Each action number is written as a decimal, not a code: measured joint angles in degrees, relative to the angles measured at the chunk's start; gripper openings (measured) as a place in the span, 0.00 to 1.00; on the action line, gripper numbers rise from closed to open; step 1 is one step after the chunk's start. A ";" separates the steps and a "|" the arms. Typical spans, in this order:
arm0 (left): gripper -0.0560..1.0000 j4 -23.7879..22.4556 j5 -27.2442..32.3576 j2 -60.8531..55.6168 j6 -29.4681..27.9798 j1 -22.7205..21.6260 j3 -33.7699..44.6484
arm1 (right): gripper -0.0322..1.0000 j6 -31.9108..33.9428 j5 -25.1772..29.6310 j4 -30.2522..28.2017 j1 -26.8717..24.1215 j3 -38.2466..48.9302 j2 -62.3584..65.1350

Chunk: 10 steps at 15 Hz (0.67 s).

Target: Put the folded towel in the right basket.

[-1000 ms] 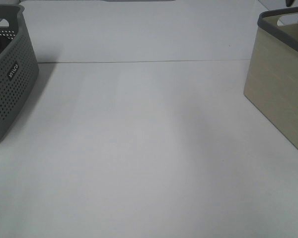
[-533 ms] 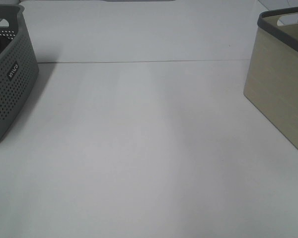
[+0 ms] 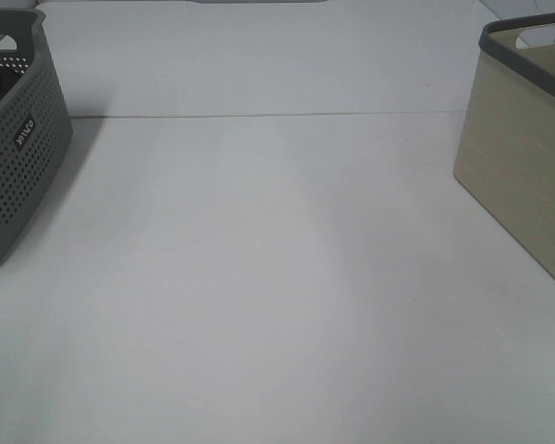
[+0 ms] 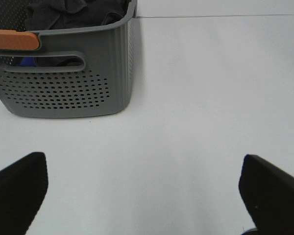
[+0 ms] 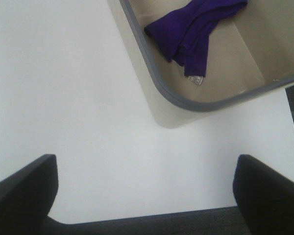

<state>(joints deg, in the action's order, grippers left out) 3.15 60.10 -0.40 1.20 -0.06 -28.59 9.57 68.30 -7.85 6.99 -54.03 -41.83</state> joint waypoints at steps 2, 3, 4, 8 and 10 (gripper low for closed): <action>0.99 0.00 0.00 0.00 0.00 0.00 0.00 | 0.93 0.00 -0.63 -1.26 0.00 7.39 9.91; 0.99 0.00 0.00 0.00 0.00 0.00 0.00 | 0.93 0.00 -0.63 -1.32 0.00 8.65 11.80; 0.99 0.00 0.00 0.00 0.00 0.00 0.00 | 0.93 -0.29 -0.34 -1.32 0.00 11.12 15.99; 0.99 0.00 0.00 0.00 0.00 0.00 0.00 | 0.93 -1.60 1.38 -1.26 0.00 17.70 36.73; 0.99 0.00 0.00 0.00 0.00 0.00 0.00 | 0.93 -1.89 1.72 -1.26 0.00 18.62 41.48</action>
<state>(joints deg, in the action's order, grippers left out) 3.15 60.10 -0.40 1.20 -0.06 -28.59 7.68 70.02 -9.11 6.99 -35.41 -0.34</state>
